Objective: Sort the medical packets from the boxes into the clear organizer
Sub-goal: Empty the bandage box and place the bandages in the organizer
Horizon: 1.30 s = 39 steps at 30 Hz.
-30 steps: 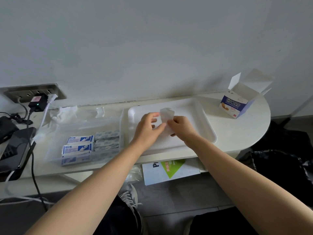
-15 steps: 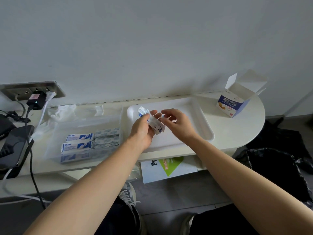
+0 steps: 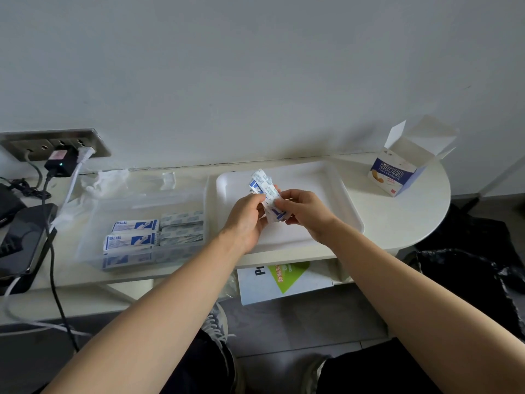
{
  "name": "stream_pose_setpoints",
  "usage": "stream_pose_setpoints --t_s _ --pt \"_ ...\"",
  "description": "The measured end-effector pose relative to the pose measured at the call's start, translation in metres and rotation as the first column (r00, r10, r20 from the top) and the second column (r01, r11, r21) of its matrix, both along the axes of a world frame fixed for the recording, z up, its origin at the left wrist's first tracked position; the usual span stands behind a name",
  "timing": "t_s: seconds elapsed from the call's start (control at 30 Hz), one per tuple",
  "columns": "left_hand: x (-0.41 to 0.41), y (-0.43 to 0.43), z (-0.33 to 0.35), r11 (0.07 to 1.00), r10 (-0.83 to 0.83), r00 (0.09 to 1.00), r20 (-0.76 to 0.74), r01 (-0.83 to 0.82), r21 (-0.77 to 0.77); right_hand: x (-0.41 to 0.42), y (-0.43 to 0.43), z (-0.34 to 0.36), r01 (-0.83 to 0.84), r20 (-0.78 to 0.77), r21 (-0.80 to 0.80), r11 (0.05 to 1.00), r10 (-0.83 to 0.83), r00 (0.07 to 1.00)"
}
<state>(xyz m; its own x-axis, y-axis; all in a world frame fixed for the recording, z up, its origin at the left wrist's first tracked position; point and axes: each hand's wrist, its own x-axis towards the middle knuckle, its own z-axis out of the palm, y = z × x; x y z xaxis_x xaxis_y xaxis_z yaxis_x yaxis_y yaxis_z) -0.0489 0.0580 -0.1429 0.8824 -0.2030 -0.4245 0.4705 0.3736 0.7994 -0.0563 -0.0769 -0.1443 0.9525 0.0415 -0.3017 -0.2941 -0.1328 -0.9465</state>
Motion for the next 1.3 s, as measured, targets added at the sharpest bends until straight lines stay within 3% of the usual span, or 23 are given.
stream_pose_setpoints --t_s 0.17,0.33,0.47,0.63,0.77,0.97,1.1,1.3 --pt "0.001 -0.008 -0.001 0.992 0.072 0.997 0.005 -0.072 0.106 0.000 0.004 0.001 0.039 0.027 -0.042 0.998 -0.038 0.999" --pt "-0.001 -0.014 0.001 0.990 0.092 0.996 0.016 -0.093 0.107 0.002 0.004 0.000 0.098 0.078 -0.119 0.988 -0.089 0.993" --pt "-0.001 -0.013 0.002 0.986 0.122 0.992 0.013 -0.123 0.112 0.000 0.002 0.001 0.103 0.075 -0.061 0.993 -0.099 0.992" --pt "0.001 -0.011 0.006 0.991 0.133 0.991 -0.029 -0.133 -0.009 -0.001 -0.004 0.000 0.263 0.082 0.038 0.964 -0.266 0.961" --pt "0.001 -0.011 0.007 0.997 0.078 0.997 0.010 -0.078 0.002 -0.003 -0.001 0.002 0.106 0.091 -0.083 0.991 -0.099 0.991" --pt "0.002 -0.009 0.004 0.993 0.096 0.995 0.020 -0.097 0.070 -0.002 0.000 0.009 -0.013 -0.037 0.150 0.989 0.019 0.999" --pt "0.000 -0.010 0.004 0.996 0.080 0.996 0.048 -0.082 0.040 -0.003 0.001 0.002 -0.044 0.097 -0.055 0.998 0.049 0.994" --pt "-0.003 -0.014 0.009 0.994 0.077 0.995 -0.055 -0.081 -0.075 -0.004 0.000 0.000 -0.044 0.130 0.038 0.998 0.038 0.991"
